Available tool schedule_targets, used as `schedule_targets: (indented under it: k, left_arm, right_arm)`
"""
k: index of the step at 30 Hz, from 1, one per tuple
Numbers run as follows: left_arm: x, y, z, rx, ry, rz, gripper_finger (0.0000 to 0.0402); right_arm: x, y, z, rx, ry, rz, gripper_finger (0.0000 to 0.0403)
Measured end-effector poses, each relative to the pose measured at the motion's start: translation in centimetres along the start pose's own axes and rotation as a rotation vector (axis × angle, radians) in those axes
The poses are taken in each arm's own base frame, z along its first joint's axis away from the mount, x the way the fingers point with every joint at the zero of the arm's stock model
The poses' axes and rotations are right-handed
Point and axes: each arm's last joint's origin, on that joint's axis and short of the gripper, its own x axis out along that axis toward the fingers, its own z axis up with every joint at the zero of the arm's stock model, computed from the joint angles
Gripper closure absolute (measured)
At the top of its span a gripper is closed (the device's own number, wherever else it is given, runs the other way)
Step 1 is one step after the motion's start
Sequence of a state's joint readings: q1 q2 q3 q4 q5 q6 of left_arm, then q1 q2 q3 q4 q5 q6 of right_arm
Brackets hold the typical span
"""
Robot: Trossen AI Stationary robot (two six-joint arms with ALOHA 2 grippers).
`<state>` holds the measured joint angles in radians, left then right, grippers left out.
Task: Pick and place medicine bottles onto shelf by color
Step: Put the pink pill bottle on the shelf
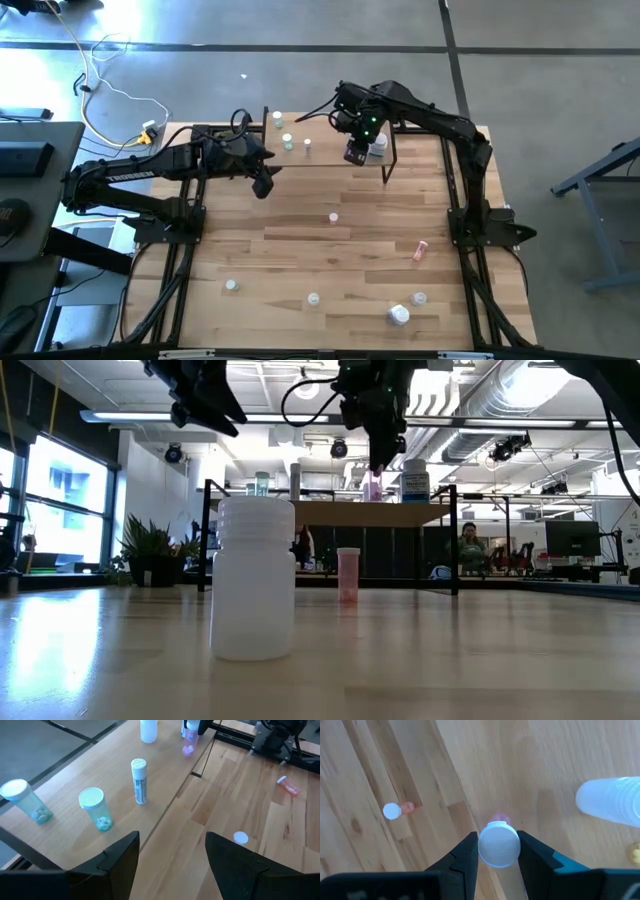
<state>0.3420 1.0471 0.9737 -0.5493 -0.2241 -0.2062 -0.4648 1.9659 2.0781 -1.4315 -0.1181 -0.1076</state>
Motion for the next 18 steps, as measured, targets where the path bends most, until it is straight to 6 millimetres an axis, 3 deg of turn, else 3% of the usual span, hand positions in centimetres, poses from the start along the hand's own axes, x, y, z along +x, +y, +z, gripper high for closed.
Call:
schedule_targets:
  k: [18]
  left_arm:
    - [0.0,0.1,-0.3,0.015,0.032,0.006,0.0183]
  right_arm:
    - [1.1,-0.2,0.4,0.002,0.028,0.011,0.0296]
